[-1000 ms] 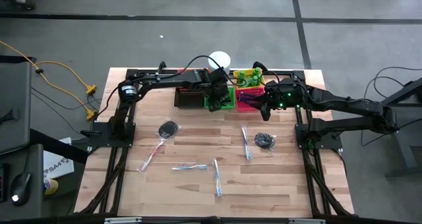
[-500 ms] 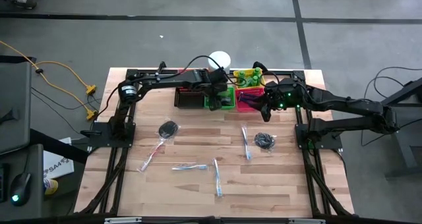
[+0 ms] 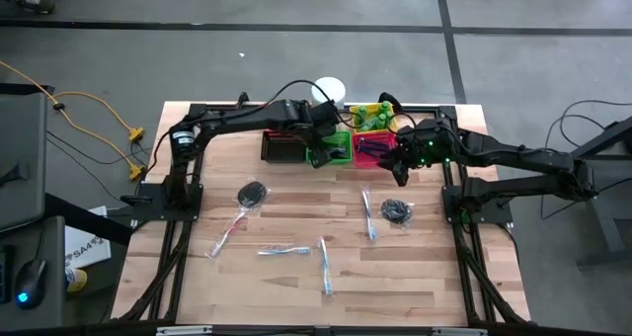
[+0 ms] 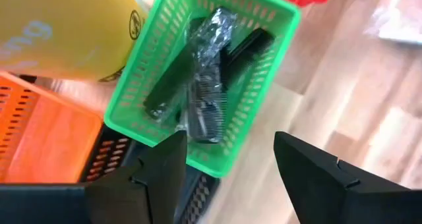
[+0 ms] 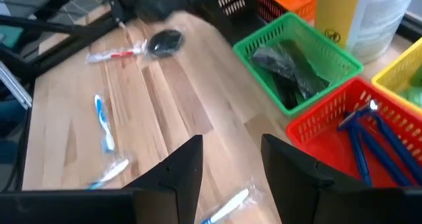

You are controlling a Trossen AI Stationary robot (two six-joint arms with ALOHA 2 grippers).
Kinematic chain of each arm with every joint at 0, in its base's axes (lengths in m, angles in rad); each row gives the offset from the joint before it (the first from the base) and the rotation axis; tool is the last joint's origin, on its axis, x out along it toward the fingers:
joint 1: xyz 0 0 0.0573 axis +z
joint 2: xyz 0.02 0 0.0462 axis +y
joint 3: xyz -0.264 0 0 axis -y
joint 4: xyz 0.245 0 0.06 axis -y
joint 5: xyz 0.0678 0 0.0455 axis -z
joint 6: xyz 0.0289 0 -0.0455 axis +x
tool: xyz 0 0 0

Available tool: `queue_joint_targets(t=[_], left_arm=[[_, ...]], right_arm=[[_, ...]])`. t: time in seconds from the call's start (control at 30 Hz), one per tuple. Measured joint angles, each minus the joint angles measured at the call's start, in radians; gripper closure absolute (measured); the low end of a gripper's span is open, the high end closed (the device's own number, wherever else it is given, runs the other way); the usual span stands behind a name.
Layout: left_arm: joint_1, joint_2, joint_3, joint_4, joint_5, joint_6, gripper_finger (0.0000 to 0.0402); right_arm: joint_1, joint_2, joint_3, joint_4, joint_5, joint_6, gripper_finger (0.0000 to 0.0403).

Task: Pick & Place Travel size toiletries
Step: Put the black hairbrush into the orange bin

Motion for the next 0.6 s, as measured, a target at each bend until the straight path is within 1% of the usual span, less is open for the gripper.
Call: queue_joint_targets(t=[0.13, 0.27, 0.37, 0.47, 0.6], left_arm=[[-0.021, -0.068, -0.052, -0.010, -0.009, -0.062, 0.0174], [-0.062, -0.156, -0.169, -0.006, -0.080, -0.155, 0.0174], [-0.106, -0.247, -0.295, 0.041, -0.119, -0.252, 0.0174], [-0.160, -0.351, -0.431, 0.128, -0.160, -0.331, 0.0174], [-0.231, -0.491, -0.607, 0.209, -0.210, -0.429, 0.0174]], right_arm=[[0.000, 0.000, 0.000, -0.070, -0.018, 0.003, 0.0255], [0.000, 0.000, 0.000, -0.206, -0.020, 0.008, 0.0255], [0.004, 0.000, 0.000, -0.291, -0.021, 0.021, 0.0255], [0.019, 0.000, 0.000, -0.344, -0.022, 0.062, 0.0255], [0.049, 0.000, 0.000, -0.379, -0.020, 0.149, 0.0255]])
